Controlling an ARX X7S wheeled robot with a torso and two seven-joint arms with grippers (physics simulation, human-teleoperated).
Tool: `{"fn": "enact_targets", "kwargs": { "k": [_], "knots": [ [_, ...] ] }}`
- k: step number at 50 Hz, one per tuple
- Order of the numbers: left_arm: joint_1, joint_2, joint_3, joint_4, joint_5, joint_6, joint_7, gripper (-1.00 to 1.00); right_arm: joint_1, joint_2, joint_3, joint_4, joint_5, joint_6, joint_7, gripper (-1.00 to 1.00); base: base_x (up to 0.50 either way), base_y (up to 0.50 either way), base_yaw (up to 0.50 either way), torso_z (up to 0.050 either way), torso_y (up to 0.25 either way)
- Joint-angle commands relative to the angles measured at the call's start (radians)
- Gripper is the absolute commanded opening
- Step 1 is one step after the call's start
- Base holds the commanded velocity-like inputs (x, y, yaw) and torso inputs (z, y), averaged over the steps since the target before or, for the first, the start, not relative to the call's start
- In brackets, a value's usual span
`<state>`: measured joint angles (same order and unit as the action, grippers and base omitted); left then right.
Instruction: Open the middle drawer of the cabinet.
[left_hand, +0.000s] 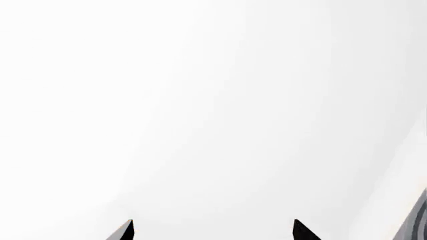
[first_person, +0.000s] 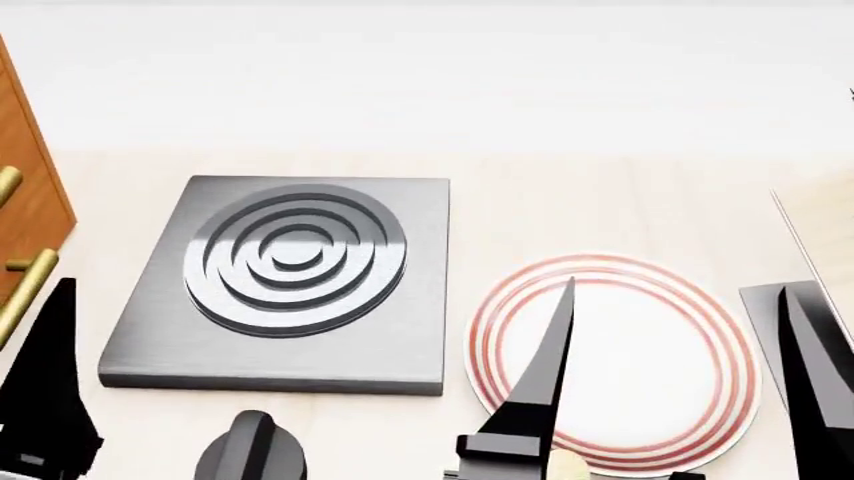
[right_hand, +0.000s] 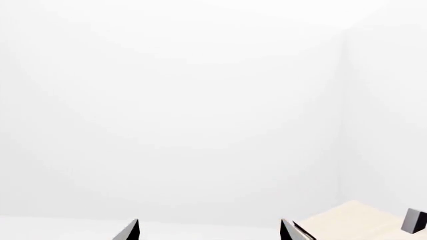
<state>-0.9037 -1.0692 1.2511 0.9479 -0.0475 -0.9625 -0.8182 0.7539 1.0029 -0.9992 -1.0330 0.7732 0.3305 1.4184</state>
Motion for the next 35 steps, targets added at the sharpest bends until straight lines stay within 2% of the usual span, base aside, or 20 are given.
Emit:
{"fn": "enact_targets", "kwargs": {
  "k": [1,23,35],
  "knots": [
    [-0.062,0.035,0.053,-0.134,0.055,-0.012,0.089,1.00,0.006,-0.015,0.011,0.007,-0.020,-0.014,-0.025,1.00,0.00,0.00,0.00,0.000,0.000],
    [-0.080,0.104,0.066,-0.535,0.020,0.118,0.171,1.00,0.015,-0.009,-0.005,0.012,-0.024,-0.025,-0.024,1.00,0.00,0.00,0.00,0.000,0.000],
    [-0.092,0.126,0.067,-0.650,0.021,0.135,0.190,1.00,0.017,-0.010,-0.009,0.014,-0.024,-0.029,-0.022,1.00,0.00,0.00,0.00,0.000,0.000]
  ]
}}
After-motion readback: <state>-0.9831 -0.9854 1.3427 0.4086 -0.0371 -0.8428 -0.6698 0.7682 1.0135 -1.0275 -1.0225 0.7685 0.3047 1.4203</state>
